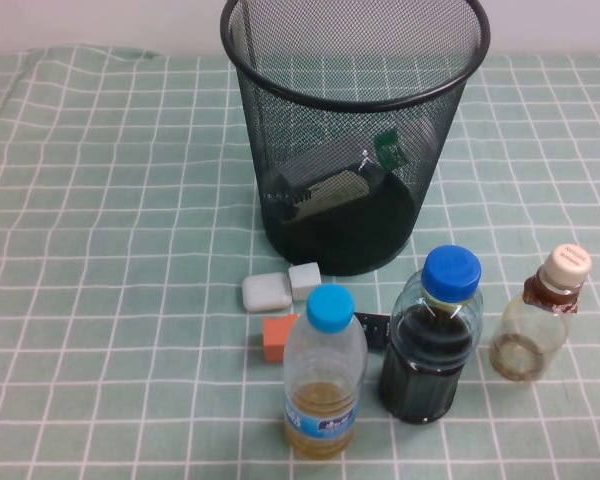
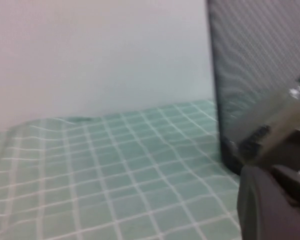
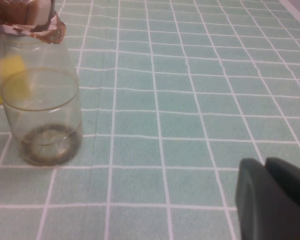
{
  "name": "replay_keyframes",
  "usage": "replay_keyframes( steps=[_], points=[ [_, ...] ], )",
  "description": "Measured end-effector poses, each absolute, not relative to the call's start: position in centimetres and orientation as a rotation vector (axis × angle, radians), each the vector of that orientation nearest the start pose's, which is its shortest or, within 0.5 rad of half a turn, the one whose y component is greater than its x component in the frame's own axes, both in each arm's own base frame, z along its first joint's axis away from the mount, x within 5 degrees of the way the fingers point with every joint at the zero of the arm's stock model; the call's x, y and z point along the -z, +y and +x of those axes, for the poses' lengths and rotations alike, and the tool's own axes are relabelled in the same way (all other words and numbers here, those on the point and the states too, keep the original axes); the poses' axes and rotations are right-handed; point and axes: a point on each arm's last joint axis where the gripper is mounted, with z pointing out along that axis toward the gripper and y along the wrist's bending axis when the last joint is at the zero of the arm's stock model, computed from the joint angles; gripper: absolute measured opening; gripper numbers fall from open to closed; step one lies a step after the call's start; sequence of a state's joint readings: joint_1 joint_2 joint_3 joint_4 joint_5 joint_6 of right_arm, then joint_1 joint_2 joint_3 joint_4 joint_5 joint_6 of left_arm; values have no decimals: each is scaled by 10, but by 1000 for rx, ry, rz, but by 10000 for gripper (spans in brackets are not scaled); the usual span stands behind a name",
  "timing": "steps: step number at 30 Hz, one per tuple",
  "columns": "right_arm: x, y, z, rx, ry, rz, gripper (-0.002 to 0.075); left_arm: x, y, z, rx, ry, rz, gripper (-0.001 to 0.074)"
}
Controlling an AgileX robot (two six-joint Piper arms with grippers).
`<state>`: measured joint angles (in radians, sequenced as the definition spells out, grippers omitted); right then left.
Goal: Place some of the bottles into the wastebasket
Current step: Pick up a bottle from the table with right arm
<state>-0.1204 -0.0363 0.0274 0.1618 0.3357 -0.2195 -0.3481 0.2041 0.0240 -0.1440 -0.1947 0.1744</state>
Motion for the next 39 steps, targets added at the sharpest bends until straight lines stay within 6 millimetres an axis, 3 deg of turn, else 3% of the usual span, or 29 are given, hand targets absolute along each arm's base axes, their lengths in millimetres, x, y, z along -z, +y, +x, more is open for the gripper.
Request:
replay_keyframes(
  steps=[8, 18, 39],
  points=[
    [-176, -1, 52, 85, 1807, 11, -7, -203, -7, 59, 76, 1526, 97, 0],
    [-176, -1, 52, 84, 1808, 11, -7, -173, -7, 53, 61, 1844, 101, 0],
    [-176, -1, 52, 84, 1808, 11, -7, -173, -6, 53, 57, 1849, 105, 0]
  ],
)
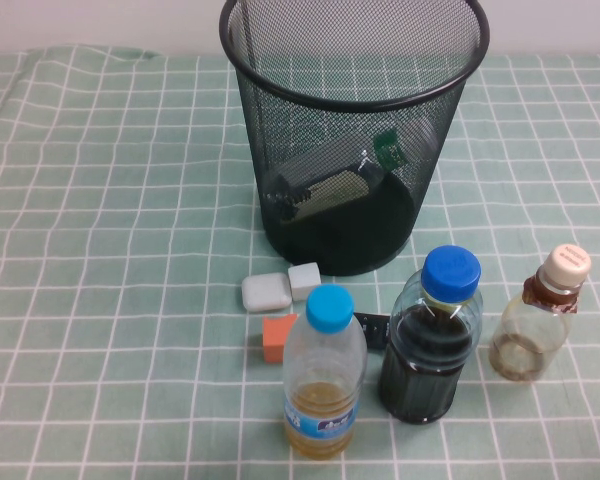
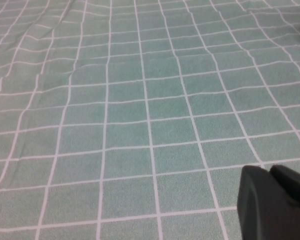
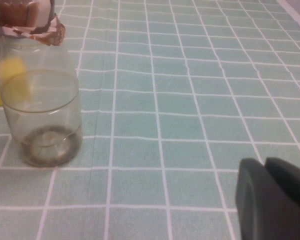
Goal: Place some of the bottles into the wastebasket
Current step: Pick up a bottle from the table with right arm
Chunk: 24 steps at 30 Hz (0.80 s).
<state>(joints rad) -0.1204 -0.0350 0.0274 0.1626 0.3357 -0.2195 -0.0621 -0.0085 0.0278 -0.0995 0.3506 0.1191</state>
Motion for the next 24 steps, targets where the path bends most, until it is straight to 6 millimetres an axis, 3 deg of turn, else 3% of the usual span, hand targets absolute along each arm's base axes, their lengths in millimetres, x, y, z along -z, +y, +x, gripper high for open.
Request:
replay_keyframes(
  steps=[9, 13, 19, 24],
  points=[
    [-176, -1, 52, 84, 1808, 11, -7, -173, -6, 53, 57, 1849, 105, 0],
    [-187, -3, 54, 109, 1683, 23, -7, -173, -6, 53, 57, 1849, 105, 0],
    [-211, -10, 53, -201, 1366, 390, -7, -173, -6, 53, 57, 1849, 105, 0],
    [-221, -15, 50, -260, 1254, 492, -7, -173, -6, 53, 57, 1849, 105, 0]
  ],
)
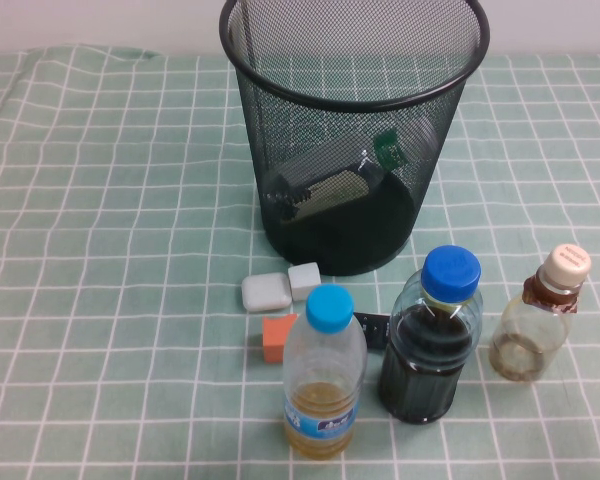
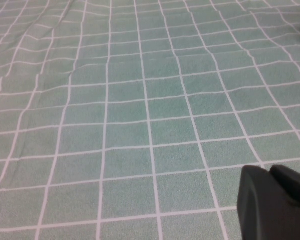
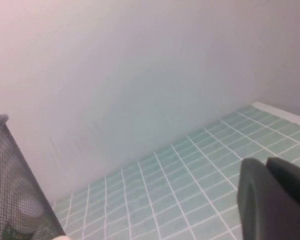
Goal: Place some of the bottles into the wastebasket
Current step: Pick up a bottle from the table with right arm
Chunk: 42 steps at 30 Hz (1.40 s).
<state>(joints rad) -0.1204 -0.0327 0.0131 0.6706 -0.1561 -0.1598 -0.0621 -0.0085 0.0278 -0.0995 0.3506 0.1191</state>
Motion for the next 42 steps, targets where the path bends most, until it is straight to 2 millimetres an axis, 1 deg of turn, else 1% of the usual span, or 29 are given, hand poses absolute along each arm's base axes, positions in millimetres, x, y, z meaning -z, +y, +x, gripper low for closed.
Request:
replay_keyframes(
  steps=[2, 4, 6, 8, 10, 12, 15, 18, 19, 21, 24, 26, 27, 30, 32, 35, 38, 40, 42],
  points=[
    [-230, -11, 51, -295, 1301, 469, -7, -173, -6, 53, 57, 1849, 105, 0],
    [-243, -4, 53, -334, 1379, 430, -4, -173, -6, 53, 57, 1849, 105, 0],
    [-263, 2, 58, -338, 1497, 355, -3, -173, -6, 53, 57, 1849, 105, 0],
    [-283, 7, 68, -324, 1634, 280, -3, -173, -6, 53, 57, 1849, 105, 0],
    [-299, 8, 81, -298, 1764, 218, -3, -173, -6, 53, 57, 1849, 105, 0],
    [-313, 8, 99, -266, 1886, 166, -3, -173, -6, 53, 57, 1849, 105, 0],
    [-326, 7, 129, -261, 1961, 103, -3, -173, -6, 53, 57, 1849, 105, 0],
    [-335, 9, 157, -273, 1982, 65, -3, -173, -6, 53, 57, 1849, 105, 0],
    [-334, 12, 167, -278, 1993, 50, -3, -173, -6, 53, 57, 1849, 105, 0],
    [-334, 19, 176, -274, 1965, 25, -3, -173, -6, 53, 57, 1849, 105, 0],
    [-331, 33, 175, -257, 1867, -51, -3, -173, -6, 53, 57, 1849, 105, 0],
    [-324, 40, 168, -259, 1775, -114, -3, -173, -6, 53, 57, 1849, 105, 0],
    [-316, 44, 162, -261, 1731, -152, -3, -173, -6, 53, 57, 1849, 105, 0],
    [-287, 52, 139, -298, 1594, -251, 4, -173, -6, 53, 57, 1849, 105, 0],
    [-271, 53, 126, -340, 1501, -265, 46, -173, -6, 53, 57, 1849, 105, 0],
    [-251, 53, 115, -376, 1445, -269, 187, -173, -6, 53, 57, 1849, 105, 0],
    [-241, 52, 115, -371, 1478, -277, 409, -173, -6, 53, 57, 1849, 105, 0],
    [-239, 53, 117, -368, 1489, -276, 530, -173, -6, 53, 57, 1849, 105, 0],
    [-238, 55, 121, -365, 1484, -274, 576, -173, -6, 53, 57, 1849, 105, 0]
  ],
)
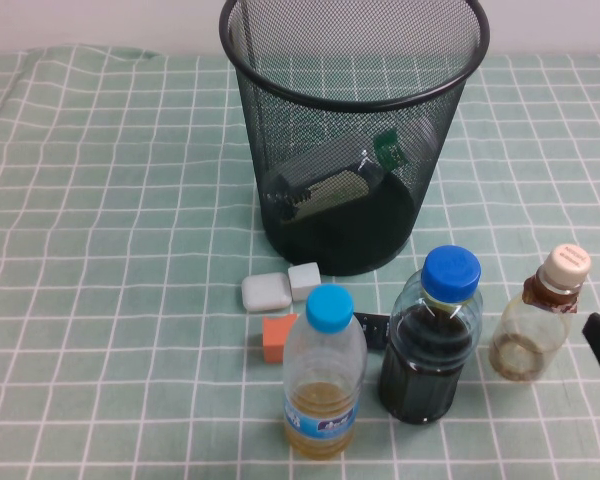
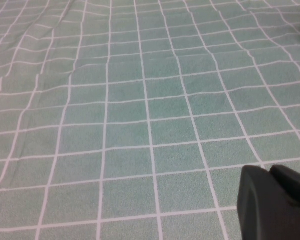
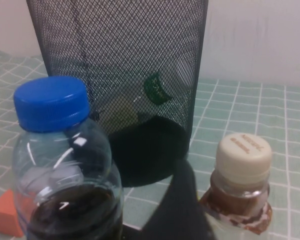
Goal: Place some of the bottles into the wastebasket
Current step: Pick up a bottle from the table with right arm
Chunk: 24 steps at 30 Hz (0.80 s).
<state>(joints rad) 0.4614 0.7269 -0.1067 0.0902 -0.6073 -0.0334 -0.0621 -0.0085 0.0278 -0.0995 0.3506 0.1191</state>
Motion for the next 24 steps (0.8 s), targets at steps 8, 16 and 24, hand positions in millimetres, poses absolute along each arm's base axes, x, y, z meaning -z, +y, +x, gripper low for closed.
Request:
replay_keyframes(
  steps=[8, 16, 24],
  points=[
    [-228, 67, 147, -370, 1465, -252, 573, -173, -6, 53, 57, 1849, 105, -1],
    [-221, 83, 184, -328, 1546, -261, 571, -173, -6, 53, 57, 1849, 105, -1],
    [-207, 92, 208, -271, 1591, -282, 540, -173, -6, 53, 57, 1849, 105, -1]
  ],
)
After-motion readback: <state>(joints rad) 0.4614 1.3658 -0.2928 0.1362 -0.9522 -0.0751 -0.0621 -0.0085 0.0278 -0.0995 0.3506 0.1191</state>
